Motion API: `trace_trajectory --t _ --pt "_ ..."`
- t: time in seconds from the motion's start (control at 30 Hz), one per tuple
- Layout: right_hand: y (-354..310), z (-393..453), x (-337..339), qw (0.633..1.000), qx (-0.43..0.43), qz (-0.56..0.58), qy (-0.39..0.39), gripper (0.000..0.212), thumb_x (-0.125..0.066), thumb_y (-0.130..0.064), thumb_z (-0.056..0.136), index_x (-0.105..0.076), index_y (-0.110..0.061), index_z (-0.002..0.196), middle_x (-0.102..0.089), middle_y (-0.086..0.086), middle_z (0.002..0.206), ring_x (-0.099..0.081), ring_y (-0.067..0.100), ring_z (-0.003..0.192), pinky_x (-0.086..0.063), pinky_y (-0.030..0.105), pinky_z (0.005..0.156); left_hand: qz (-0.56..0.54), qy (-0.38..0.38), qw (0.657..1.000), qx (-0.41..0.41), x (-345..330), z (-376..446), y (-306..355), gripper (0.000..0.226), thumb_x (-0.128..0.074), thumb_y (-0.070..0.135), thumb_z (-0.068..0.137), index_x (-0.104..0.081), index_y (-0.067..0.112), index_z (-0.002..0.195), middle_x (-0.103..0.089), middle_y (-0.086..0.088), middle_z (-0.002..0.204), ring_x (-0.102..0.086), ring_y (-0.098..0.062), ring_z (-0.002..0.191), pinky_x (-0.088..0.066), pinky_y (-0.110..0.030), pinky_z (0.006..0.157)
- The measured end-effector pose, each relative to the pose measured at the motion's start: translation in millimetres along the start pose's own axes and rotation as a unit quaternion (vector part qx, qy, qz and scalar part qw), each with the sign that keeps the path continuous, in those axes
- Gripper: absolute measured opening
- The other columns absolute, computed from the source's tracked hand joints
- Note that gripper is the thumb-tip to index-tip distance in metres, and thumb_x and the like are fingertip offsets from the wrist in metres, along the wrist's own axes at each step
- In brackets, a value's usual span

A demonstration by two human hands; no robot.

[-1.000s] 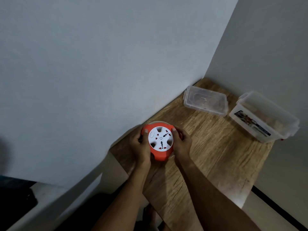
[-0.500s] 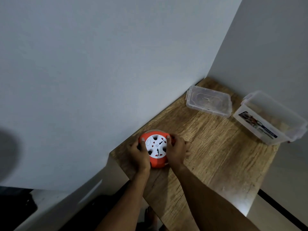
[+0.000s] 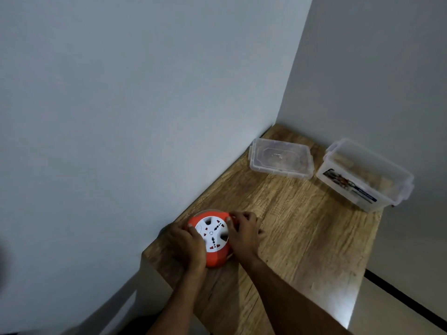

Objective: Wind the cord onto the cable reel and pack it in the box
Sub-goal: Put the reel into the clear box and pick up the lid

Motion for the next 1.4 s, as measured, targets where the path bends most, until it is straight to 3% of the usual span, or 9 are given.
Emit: trace_trajectory --t 0.1,0.23,0.37,0.57,0.73,0.9,1.07,1.27,1.4 --pt "2.6 9.0 12.7 0.999 0.001 0.034 0.011 0.031 -0.051 -0.051 0.095 -0.063 -0.037 0.12 -0.051 -0.009 0.123 -0.04 0.011 0.121 -0.027 0.04 0.095 0.025 0.014 0.999 -0.016 7.0 -1.7 19.1 0.043 -0.047 0.035 0.099 -0.047 0.002 0.127 -0.052 -0.023 0.128 -0.051 -0.039 0.115 -0.045 -0.051 0.096" --pt "13.1 31.5 46.7 0.993 -0.021 0.107 0.041 0.027 -0.057 -0.046 0.095 -0.062 -0.038 0.12 -0.053 -0.009 0.126 -0.038 0.007 0.12 -0.03 0.042 0.102 -0.062 0.014 0.989 -0.134 8.8 -15.0 85.7 0.034 -0.051 0.028 0.096 -0.05 0.008 0.124 -0.056 -0.016 0.121 -0.052 -0.03 0.111 -0.048 -0.05 0.092" --pt "33.3 61.8 96.7 0.98 -0.033 0.173 0.097 0.029 -0.06 -0.04 0.095 -0.061 -0.037 0.124 -0.053 -0.011 0.125 -0.045 0.009 0.119 -0.041 0.053 0.103 -0.166 -0.053 0.969 -0.173 -19.3 -30.8 159.5 0.033 -0.053 0.023 0.099 -0.051 0.011 0.129 -0.055 -0.013 0.126 -0.051 -0.022 0.114 -0.049 -0.048 0.094" --pt "76.6 97.3 203.3 0.948 -0.042 0.229 0.216 0.031 -0.059 -0.035 0.099 -0.062 -0.025 0.128 -0.056 -0.008 0.126 -0.05 0.01 0.12 -0.045 0.046 0.104 -0.208 -0.183 0.93 -0.242 -91.6 -78.4 266.2 0.032 -0.05 0.024 0.1 -0.051 0.012 0.13 -0.055 -0.008 0.127 -0.052 -0.02 0.114 -0.049 -0.043 0.097" --pt "130.5 114.8 277.6 0.917 -0.065 0.247 0.307 0.03 -0.06 -0.039 0.096 -0.066 -0.023 0.121 -0.063 -0.002 0.121 -0.059 0.016 0.114 -0.054 0.047 0.093 -0.211 -0.249 0.902 -0.284 -153.4 -128.0 329.1 0.029 -0.052 0.022 0.099 -0.057 0.007 0.123 -0.061 -0.009 0.119 -0.058 -0.024 0.111 -0.047 -0.033 0.089" --pt "191.9 125.6 327.5 0.9 -0.128 0.198 0.366 0.031 -0.061 -0.035 0.096 -0.065 -0.025 0.125 -0.062 -0.002 0.128 -0.052 0.024 0.122 -0.043 0.055 0.103 -0.193 -0.289 0.886 -0.307 -208.0 -163.2 365.7 0.027 -0.051 0.026 0.1 -0.057 0.008 0.119 -0.059 -0.005 0.114 -0.054 -0.019 0.108 -0.039 -0.034 0.087" --pt "248.2 139.7 356.2 0.882 -0.156 0.183 0.406 0.03 -0.063 -0.027 0.097 -0.065 -0.019 0.126 -0.063 0.006 0.122 -0.054 0.026 0.116 -0.046 0.055 0.099 -0.136 -0.329 0.876 -0.326 -278.6 -164.5 379.5 0.021 -0.05 0.035 0.098 -0.053 0.019 0.111 -0.06 -0.006 0.108 -0.058 -0.027 0.103 -0.049 -0.055 0.09" --pt "291.6 156.7 355.3 0.868 -0.176 0.217 0.411 0.036 -0.064 -0.025 0.097 -0.061 -0.014 0.131 -0.059 0.01 0.127 -0.053 0.028 0.117 -0.048 0.053 0.099 -0.135 -0.367 0.85 -0.353 -328.4 -162.1 399.3 0.021 -0.053 0.032 0.097 -0.057 0.012 0.102 -0.06 -0.008 0.096 -0.06 -0.026 0.093 -0.047 -0.035 0.071" --pt "305.2 163.5 341.3 0.855 -0.186 0.269 0.402 0.049 -0.069 -0.025 0.094 -0.054 -0.012 0.139 -0.055 0.007 0.133 -0.053 0.022 0.119 -0.051 0.039 0.096 -0.097 -0.417 0.824 -0.37 -373.2 -156.4 392.9 0.039 -0.049 0.065 0.09 -0.058 0.028 0.1 -0.064 -0.001 0.095 -0.065 -0.017 0.087 -0.059 -0.042 0.069"
Point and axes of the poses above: each hand's wrist, its own z-axis towards the middle knuckle, its own x-axis out of the back of the hand, y = z × x, the point moved 9 cm from there along z, towards the middle knuckle
